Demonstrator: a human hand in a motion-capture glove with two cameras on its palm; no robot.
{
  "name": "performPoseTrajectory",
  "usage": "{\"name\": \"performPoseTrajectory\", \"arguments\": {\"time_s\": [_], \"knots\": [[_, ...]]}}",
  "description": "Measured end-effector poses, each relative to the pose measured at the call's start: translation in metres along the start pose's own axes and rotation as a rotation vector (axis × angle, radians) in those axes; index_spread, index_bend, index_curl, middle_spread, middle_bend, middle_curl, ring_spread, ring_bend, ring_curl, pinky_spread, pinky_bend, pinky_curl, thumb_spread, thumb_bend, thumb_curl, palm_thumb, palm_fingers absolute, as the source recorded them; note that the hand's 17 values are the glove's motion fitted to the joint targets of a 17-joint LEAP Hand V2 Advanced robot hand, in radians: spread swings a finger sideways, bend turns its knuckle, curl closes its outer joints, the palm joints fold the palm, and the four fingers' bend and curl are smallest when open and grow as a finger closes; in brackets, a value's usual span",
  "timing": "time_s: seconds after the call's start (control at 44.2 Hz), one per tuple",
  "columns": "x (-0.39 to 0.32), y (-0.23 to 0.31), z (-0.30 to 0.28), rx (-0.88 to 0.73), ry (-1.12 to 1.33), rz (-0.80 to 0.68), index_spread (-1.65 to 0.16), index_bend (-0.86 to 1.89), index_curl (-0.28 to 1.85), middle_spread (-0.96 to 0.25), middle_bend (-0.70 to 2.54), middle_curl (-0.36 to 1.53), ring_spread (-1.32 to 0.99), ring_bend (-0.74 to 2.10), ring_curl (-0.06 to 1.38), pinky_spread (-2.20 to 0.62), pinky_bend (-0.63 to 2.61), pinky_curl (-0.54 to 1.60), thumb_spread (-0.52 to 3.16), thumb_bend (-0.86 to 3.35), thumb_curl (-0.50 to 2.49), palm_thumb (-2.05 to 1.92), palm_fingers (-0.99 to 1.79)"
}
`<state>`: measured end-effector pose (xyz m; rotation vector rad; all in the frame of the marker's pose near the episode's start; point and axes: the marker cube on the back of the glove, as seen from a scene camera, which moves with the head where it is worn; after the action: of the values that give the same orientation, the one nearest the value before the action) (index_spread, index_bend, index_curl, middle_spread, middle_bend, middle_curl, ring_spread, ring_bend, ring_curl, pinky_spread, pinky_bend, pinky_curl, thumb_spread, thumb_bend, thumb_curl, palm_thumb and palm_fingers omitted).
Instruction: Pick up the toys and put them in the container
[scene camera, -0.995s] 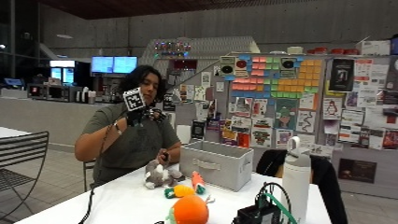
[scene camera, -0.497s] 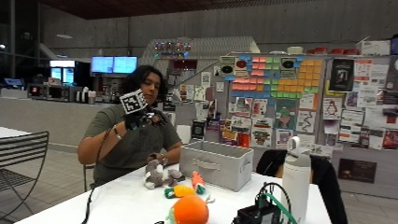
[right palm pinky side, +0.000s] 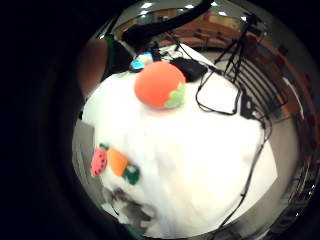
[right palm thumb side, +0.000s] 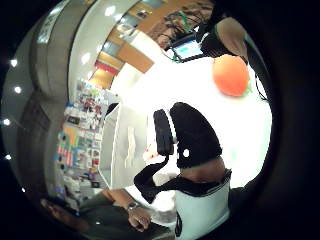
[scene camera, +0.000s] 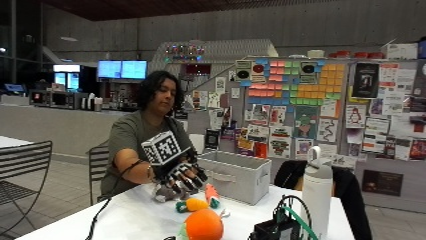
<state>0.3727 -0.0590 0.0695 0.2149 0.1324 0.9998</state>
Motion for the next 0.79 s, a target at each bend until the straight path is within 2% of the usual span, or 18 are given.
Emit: {"name": "performPoseTrajectory", "arguments": {"time_s": [0.203,0.316,0.407,0.497,0.565,0.655,0.791], "knots": [[0.033,-0.062,0.058,0.014,0.062,0.129,-0.40,0.29,0.31,-0.21,0.29,0.26,-0.34,0.55,0.20,-0.08,0.47,0.27,1.41,-0.01,0.19,0.01,0.54],[0.040,-0.078,0.077,-0.039,0.119,0.173,-0.40,0.30,0.34,-0.19,0.23,0.26,-0.32,0.46,0.18,-0.06,0.53,0.30,1.38,-0.02,0.20,-0.01,0.39],[0.044,-0.089,0.095,-0.131,0.189,0.179,-0.41,0.34,0.37,-0.17,0.17,0.25,-0.26,0.23,0.14,-0.04,0.64,0.35,1.35,-0.01,0.22,0.01,0.13],[0.049,-0.092,0.114,-0.153,0.264,0.141,-0.42,0.30,0.36,-0.16,0.18,0.26,-0.21,0.17,0.12,-0.01,0.69,0.35,1.30,-0.01,0.23,0.02,0.09],[0.052,-0.091,0.123,-0.060,0.300,0.102,-0.42,0.20,0.33,-0.17,0.20,0.26,-0.18,0.29,0.12,-0.01,0.77,0.35,1.26,-0.01,0.25,0.04,0.28],[0.054,-0.092,0.122,0.075,0.274,0.068,-0.42,0.11,0.25,-0.23,0.23,0.27,-0.29,0.66,0.19,-0.20,0.80,0.32,1.31,0.07,0.30,0.20,0.84],[0.048,-0.078,0.112,0.190,0.294,0.012,-0.42,0.14,0.25,-0.34,0.44,0.37,-0.40,0.96,0.33,-0.31,0.99,0.42,1.17,0.19,0.43,0.49,1.23]]}}
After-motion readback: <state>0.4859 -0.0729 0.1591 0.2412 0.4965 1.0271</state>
